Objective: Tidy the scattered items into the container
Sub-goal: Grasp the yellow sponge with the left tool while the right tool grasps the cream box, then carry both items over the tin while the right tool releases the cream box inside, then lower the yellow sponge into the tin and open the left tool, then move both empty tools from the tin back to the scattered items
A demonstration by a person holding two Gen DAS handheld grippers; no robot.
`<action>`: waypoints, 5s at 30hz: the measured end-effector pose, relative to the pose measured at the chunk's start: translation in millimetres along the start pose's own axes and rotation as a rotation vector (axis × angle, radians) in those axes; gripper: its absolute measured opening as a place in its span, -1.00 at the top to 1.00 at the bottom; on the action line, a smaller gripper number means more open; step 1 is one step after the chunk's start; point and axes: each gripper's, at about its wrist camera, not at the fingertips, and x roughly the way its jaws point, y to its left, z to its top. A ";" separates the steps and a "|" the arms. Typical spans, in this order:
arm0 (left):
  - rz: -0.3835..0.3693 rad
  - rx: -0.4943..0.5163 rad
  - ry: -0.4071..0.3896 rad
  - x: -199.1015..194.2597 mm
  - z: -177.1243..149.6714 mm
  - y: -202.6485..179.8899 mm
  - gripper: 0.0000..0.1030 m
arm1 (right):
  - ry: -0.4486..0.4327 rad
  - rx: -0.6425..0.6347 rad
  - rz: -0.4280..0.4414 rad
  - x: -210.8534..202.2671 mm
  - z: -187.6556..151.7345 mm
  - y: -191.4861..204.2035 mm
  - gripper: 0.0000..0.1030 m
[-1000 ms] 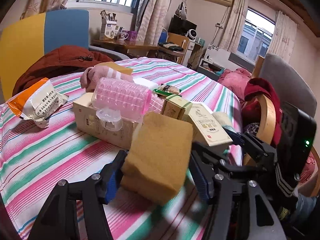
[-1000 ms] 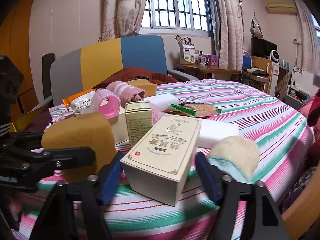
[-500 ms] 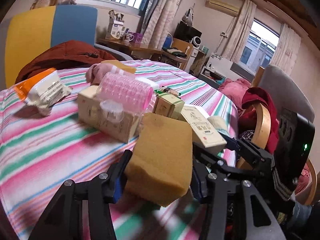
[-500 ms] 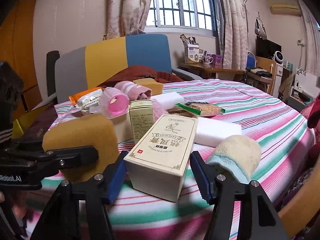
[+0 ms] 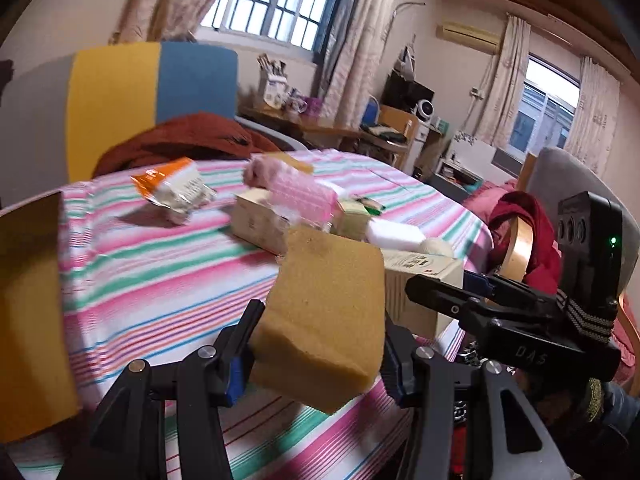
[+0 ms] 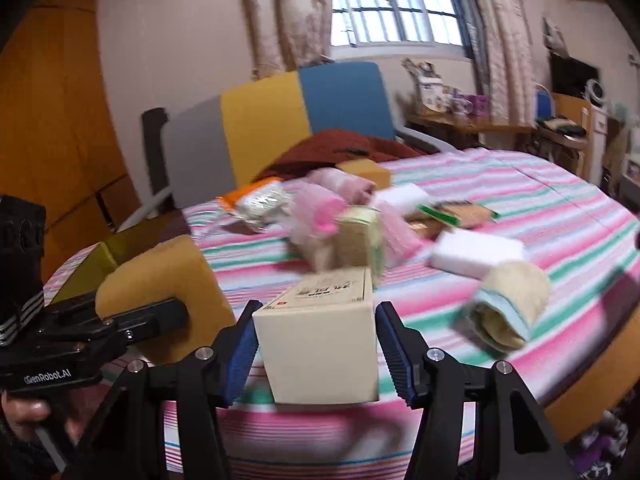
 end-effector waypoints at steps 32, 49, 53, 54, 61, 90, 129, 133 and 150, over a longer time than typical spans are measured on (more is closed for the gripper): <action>0.111 -0.047 -0.093 -47.6 7.7 32.5 -0.02 | 0.139 -0.148 -0.005 54.9 13.9 39.1 0.00; 0.456 -0.201 -0.117 -120.8 6.4 153.5 -0.02 | 0.123 -0.269 0.313 103.7 68.7 184.4 0.00; 0.524 -0.220 -0.091 -128.6 10.6 192.6 -0.02 | 0.156 -0.310 0.348 126.8 78.4 222.7 0.00; 0.536 -0.225 -0.082 -129.4 12.1 202.3 -0.02 | 0.173 -0.320 0.352 135.8 80.8 232.7 0.00; 0.634 -0.244 0.019 -123.2 18.6 262.3 -0.02 | 0.341 -0.335 0.336 204.4 86.7 280.6 0.00; 0.682 -0.402 0.236 -87.5 30.0 355.3 -0.13 | 0.499 -0.343 0.260 301.1 81.0 322.9 -0.33; 0.574 -0.511 0.150 -111.6 -9.2 326.2 0.07 | 0.278 -0.347 0.257 210.9 93.7 277.9 -0.59; 0.596 -0.505 0.184 -97.1 -2.7 333.8 0.07 | 0.251 -0.301 0.247 196.6 98.0 250.1 -0.62; 0.464 -0.345 0.101 -82.2 34.0 241.8 0.02 | 0.192 -0.132 0.212 127.7 63.5 110.5 -0.66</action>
